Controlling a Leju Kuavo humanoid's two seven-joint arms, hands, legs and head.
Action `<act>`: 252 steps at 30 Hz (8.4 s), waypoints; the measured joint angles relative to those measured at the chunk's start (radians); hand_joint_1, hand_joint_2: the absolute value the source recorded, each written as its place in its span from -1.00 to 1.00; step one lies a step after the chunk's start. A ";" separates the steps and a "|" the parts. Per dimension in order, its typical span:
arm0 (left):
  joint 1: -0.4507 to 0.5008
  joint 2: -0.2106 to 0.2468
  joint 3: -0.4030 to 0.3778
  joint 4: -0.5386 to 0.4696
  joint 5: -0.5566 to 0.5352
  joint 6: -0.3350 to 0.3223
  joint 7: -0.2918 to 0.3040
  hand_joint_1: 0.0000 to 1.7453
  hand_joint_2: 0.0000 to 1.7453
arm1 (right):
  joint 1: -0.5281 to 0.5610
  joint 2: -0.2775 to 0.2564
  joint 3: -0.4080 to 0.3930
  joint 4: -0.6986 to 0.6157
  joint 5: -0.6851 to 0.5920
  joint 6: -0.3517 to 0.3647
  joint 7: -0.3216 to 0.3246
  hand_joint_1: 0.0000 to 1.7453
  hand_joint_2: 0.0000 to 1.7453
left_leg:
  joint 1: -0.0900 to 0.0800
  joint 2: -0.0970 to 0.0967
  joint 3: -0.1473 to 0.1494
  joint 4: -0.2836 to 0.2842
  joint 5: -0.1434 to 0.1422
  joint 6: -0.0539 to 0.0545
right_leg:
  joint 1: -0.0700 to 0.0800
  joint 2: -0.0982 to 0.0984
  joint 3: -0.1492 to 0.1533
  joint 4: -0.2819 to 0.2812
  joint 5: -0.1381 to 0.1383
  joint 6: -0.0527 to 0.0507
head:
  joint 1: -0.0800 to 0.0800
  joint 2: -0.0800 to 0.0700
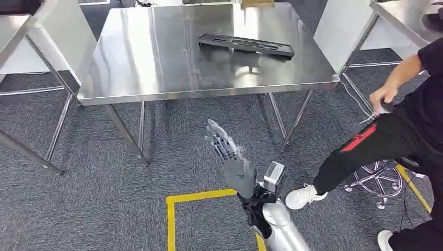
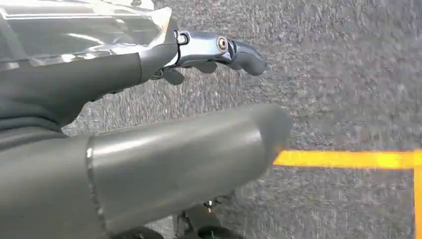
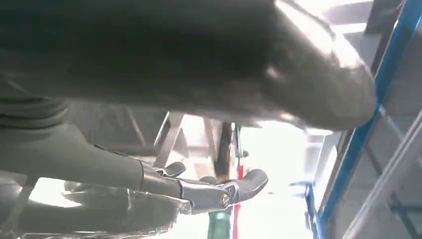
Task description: Take the parts from the cabinet and place them on the table.
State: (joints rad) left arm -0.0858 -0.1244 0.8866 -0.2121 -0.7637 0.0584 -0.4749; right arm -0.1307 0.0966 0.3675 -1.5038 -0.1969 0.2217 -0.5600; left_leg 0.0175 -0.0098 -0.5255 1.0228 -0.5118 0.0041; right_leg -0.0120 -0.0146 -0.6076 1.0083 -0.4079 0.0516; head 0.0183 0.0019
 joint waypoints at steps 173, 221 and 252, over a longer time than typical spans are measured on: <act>0.011 0.004 0.025 0.009 -0.160 0.067 0.014 -1.00 -1.00 | 0.087 -0.060 -0.538 1.317 0.717 -0.359 0.724 -1.00 -1.00 | 0.001 0.017 -0.068 0.170 -0.125 -0.014 | -0.014 0.011 0.064 -0.015 -0.058 -0.043 | 0.003 0.000; 0.018 0.007 0.030 0.011 -0.159 0.070 0.016 -1.00 -1.00 | 0.091 -0.045 -0.539 1.320 0.724 -0.356 0.723 -1.00 -1.00 | -0.009 0.045 -0.012 -0.036 0.033 0.047 | -0.006 0.028 -0.130 0.315 -0.182 -0.016 | 0.007 0.000; 0.010 -0.005 0.030 0.012 -0.179 0.068 0.032 -1.00 -1.00 | 0.092 -0.054 -0.549 1.320 0.732 -0.348 0.724 -1.00 -1.00 | -0.007 0.053 -0.013 -0.040 0.039 0.046 | -0.005 0.027 -0.115 0.311 -0.194 -0.018 | 0.006 0.000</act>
State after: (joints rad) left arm -0.0758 -0.1297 0.9163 -0.1999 -0.9422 0.1263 -0.4425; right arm -0.0391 0.0423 -0.1812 -0.1839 0.5356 -0.1259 0.1644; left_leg 0.0106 0.0434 -0.5382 0.9830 -0.4727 0.0500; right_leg -0.0166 0.0124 -0.7230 1.3197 -0.6022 0.0332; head 0.0240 0.0019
